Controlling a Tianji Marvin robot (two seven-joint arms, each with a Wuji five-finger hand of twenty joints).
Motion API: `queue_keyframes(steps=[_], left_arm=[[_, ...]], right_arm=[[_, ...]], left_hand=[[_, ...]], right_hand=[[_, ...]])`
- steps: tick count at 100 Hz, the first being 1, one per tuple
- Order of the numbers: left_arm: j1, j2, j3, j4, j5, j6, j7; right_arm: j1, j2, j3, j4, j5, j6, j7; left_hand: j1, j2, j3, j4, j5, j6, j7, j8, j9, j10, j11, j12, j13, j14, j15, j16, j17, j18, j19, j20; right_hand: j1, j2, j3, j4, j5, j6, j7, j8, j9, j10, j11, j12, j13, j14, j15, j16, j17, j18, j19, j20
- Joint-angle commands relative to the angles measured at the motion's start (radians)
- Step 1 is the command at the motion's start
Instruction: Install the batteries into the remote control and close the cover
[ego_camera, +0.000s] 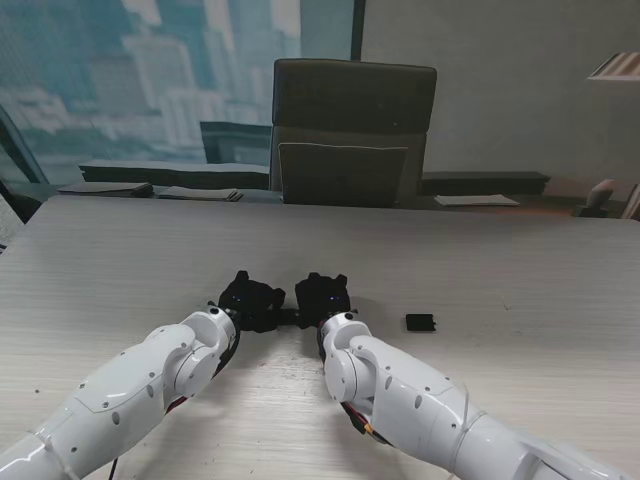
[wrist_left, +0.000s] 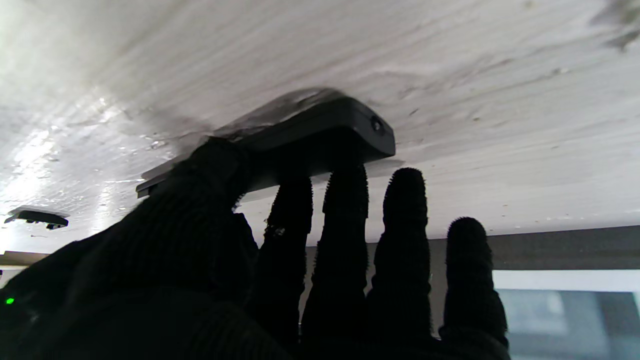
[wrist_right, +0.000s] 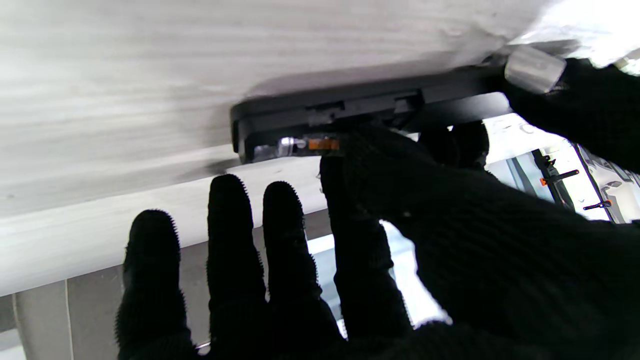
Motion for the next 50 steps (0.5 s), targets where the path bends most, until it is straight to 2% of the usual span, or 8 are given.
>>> queue_keyframes(steps=[1, 50], left_arm=[[0.021, -0.002, 0.015, 0.027, -0.004, 0.002, -0.035], [0.022, -0.002, 0.009, 0.024, -0.001, 0.004, -0.037]], right_arm=[[-0.014, 0.005, 0.000, -0.004, -0.002, 0.005, 0.012], [-0.027, 0.020, 0.012, -0.026, -0.020, 0.022, 0.016]], left_hand=[[0.047, 0.050, 0.068, 0.040, 0.085, -0.123, 0.072, 0.032, 0.053, -0.104, -0.081, -0.030, 0.014, 0.014, 0.012, 0.007, -0.001, 0.008, 0.024, 0.014], [0.049, 0.050, 0.068, 0.040, 0.085, -0.123, 0.072, 0.032, 0.054, -0.104, -0.082, -0.028, 0.015, 0.015, 0.013, 0.007, 0.000, 0.008, 0.023, 0.014]], right_hand=[[0.003, 0.002, 0.038, 0.027, 0.008, -0.016, 0.055, 0.021, -0.032, 0.016, 0.013, -0.004, -0.010, -0.016, 0.007, 0.003, -0.015, 0.011, -0.006, -0.008], [-0.017, -0.006, 0.021, 0.023, -0.004, -0.034, 0.045, 0.008, -0.031, 0.017, 0.009, -0.006, -0.013, -0.017, 0.002, 0.001, -0.015, 0.012, -0.007, -0.008]])
